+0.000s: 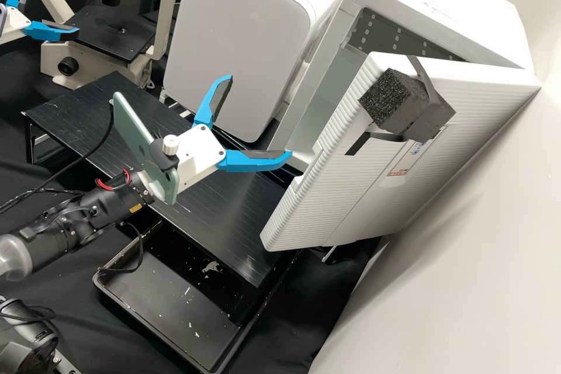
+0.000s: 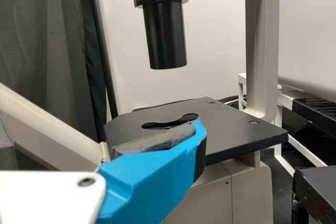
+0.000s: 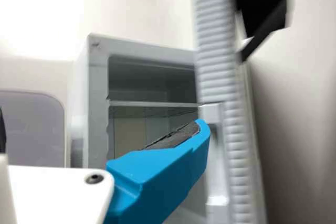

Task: Open the incubator door

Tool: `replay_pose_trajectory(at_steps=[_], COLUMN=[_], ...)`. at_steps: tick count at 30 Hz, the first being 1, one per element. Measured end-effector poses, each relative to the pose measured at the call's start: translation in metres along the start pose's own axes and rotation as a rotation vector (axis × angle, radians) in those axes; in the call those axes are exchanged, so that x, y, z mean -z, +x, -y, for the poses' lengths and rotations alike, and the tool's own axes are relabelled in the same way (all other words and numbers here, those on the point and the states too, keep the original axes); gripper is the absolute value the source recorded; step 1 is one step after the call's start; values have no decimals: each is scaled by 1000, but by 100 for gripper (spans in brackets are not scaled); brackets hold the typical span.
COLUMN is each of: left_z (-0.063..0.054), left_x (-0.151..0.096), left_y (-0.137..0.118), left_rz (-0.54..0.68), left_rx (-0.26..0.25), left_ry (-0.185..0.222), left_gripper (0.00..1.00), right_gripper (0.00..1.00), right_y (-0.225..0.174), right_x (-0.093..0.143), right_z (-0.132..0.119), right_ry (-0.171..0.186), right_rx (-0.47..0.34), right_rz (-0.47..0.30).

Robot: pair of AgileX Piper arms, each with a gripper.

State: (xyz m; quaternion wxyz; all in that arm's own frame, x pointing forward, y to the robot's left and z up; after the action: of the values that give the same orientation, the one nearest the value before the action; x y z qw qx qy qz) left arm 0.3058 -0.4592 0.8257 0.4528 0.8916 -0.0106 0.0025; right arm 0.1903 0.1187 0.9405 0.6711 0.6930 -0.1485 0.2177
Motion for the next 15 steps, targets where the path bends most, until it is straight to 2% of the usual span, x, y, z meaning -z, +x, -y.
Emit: replay_pose_trajectory(at_steps=[3, 8, 15], left_z=[0, 0, 0], left_x=[0, 0, 0], left_y=[0, 0, 0], left_rz=[0, 0, 0], left_rx=[0, 0, 0], left_ry=[0, 0, 0], left_gripper=[100, 100, 100], right_gripper=[100, 100, 100], right_y=[14, 38, 55], right_x=[-9, -37, -71], right_z=[16, 43, 48], right_ry=[-28, -84, -138], right_rx=[36, 95, 86], right_rz=[37, 147, 262])
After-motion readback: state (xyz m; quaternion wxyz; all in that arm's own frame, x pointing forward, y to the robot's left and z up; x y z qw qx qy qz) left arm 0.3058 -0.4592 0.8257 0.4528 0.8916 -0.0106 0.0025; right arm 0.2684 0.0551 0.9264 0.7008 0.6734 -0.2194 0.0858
